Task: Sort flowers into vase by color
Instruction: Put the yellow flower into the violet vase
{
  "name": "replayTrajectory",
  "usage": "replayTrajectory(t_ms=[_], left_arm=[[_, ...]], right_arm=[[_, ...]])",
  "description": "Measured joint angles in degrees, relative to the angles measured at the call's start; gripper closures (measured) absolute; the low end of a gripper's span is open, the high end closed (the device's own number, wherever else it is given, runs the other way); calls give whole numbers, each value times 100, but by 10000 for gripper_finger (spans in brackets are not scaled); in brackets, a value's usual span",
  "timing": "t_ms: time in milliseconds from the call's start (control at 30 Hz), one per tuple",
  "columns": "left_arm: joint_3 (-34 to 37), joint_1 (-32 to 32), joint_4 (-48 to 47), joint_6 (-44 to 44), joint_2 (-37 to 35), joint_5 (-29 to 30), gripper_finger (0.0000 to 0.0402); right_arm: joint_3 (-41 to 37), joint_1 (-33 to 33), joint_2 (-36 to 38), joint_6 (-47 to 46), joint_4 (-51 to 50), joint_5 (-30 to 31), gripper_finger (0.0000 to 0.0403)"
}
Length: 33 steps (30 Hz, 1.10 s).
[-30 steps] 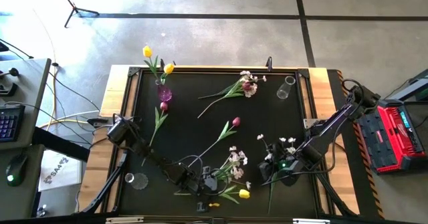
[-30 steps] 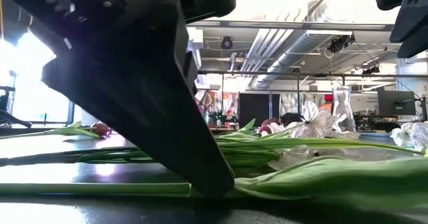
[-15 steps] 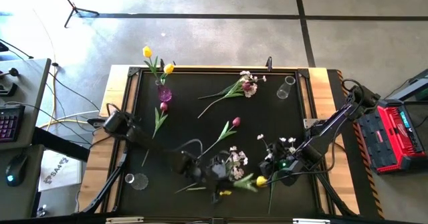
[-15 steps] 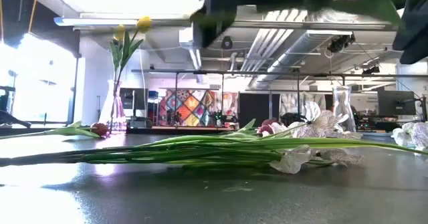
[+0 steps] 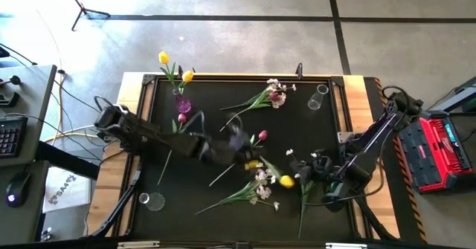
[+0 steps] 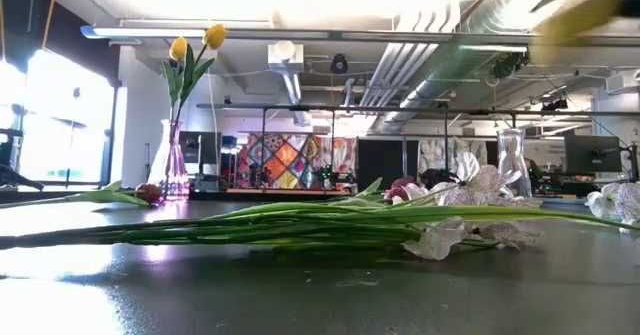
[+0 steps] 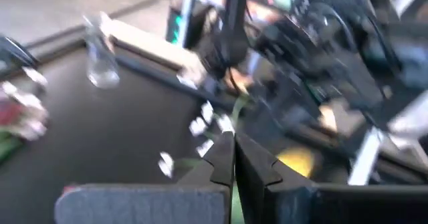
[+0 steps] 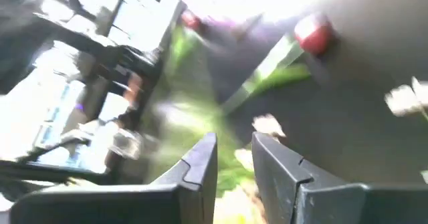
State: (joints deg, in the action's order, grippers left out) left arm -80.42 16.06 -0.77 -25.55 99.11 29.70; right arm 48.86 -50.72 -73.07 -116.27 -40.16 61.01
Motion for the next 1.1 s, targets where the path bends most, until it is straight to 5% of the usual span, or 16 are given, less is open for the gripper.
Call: replayTrajectory(t_ms=[133, 233, 433, 600, 867, 1100], left_arm=[[0, -519, -76, 225, -316, -407, 401], [-9, -888, -592, 576, -466, -1023, 401], [-7, -1370, -2299, 1564, -170, -2142, 393], [0, -1356, -2465, 2629, 522, -2845, 340], [0, -1222, -1937, 3937, 1469, -2928, 240], [-4, -1190, -2069, 5140, 1760, -2924, 239]], right_arm=[[2, -77, 325, 697, -9, 1093, 320], [2, 16, 731, 1374, -165, 1260, 320], [4, 605, 1431, 2508, -702, 469, 320], [4, 1168, 1706, 3158, -1025, -457, 320], [4, 1641, 1549, 3257, -1088, -1067, 320], [4, 1846, 1460, 2745, -1060, -1318, 320]])
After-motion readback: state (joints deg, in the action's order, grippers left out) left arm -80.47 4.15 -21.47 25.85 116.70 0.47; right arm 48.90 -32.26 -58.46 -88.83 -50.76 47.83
